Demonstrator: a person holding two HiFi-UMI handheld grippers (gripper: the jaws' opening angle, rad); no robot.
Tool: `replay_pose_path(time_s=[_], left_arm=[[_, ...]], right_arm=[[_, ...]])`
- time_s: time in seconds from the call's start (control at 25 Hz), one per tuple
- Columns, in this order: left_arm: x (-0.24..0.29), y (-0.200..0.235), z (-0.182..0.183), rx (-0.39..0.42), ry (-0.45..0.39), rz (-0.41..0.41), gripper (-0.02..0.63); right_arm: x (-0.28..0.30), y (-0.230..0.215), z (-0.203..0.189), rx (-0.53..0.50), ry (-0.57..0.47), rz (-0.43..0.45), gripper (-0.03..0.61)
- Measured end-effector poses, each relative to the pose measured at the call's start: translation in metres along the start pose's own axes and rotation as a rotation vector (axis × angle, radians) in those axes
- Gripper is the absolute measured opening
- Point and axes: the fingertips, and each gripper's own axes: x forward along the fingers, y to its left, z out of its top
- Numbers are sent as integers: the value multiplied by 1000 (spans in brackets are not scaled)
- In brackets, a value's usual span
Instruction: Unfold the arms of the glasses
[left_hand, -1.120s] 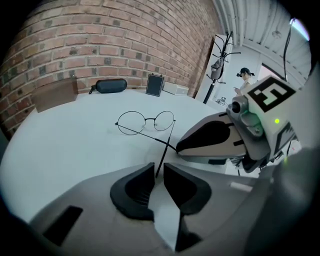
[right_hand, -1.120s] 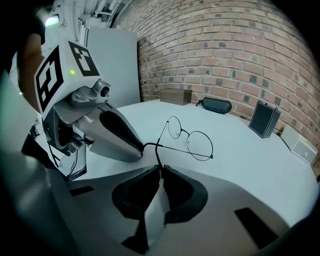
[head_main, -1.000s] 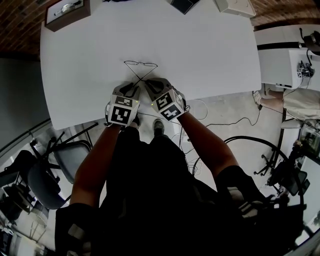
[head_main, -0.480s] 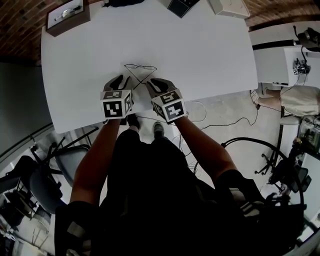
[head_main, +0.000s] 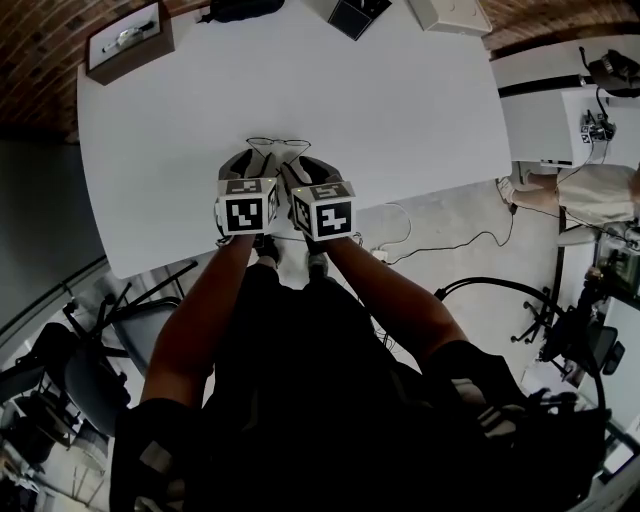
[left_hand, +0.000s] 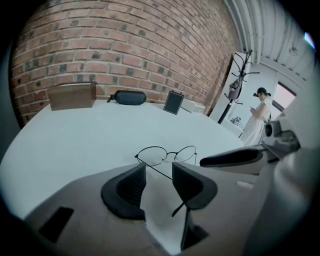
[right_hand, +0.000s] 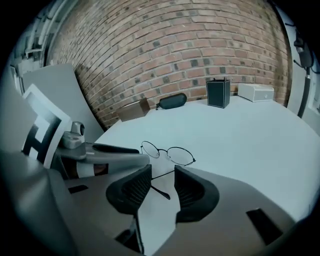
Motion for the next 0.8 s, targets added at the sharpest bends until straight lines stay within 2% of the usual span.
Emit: replay_pose_path(time_s=[0.08, 0.24, 0.8], left_arm=[[2, -1, -3, 34, 12, -4, 158], [3, -1, -6, 13, 24, -5, 158], [-2, 11, -8, 13, 42, -9, 156]], right_arm=[[3, 2, 1, 13, -3, -8, 109], [8, -1, -1, 88, 11, -20, 109], [9, -14, -3, 76, 41, -25, 114]])
